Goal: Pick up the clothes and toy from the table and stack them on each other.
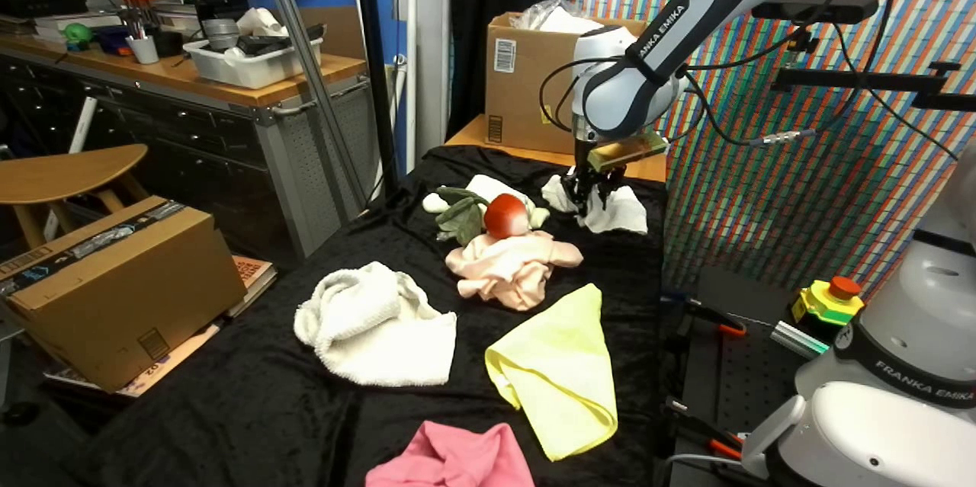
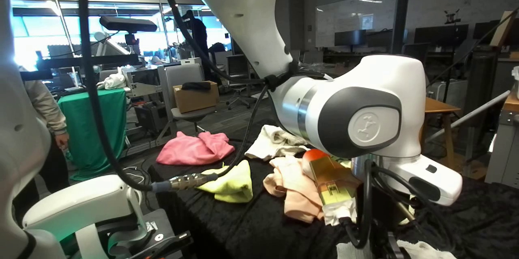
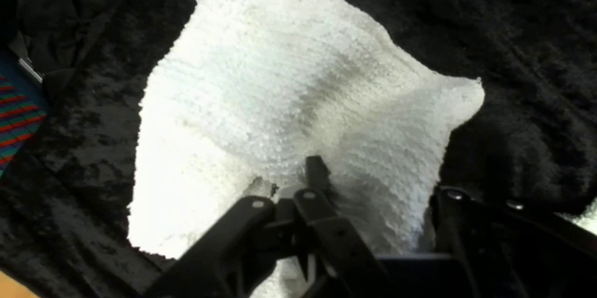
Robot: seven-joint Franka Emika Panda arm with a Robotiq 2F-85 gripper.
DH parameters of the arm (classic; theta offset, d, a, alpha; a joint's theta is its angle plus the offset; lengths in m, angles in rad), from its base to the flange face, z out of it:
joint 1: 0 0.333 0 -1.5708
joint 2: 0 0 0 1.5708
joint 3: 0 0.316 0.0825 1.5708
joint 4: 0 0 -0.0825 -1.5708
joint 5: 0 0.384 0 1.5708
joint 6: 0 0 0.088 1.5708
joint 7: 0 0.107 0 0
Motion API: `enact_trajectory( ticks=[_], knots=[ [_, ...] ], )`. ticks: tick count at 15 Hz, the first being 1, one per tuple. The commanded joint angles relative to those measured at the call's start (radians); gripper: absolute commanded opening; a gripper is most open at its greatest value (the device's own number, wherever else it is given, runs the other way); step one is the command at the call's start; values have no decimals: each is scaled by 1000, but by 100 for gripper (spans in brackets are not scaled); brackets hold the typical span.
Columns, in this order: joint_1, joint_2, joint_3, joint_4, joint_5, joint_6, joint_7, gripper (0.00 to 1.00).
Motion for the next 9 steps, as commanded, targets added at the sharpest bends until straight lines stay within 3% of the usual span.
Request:
enact_trajectory(
  ticks=[1, 4, 9],
  knots=[
    [20, -3, -18, 2, -14, 18, 26, 14],
    [22, -22, -9, -6, -4, 13, 13, 7],
    [60, -134, -3, -39, -57, 2, 33, 9]
  ],
)
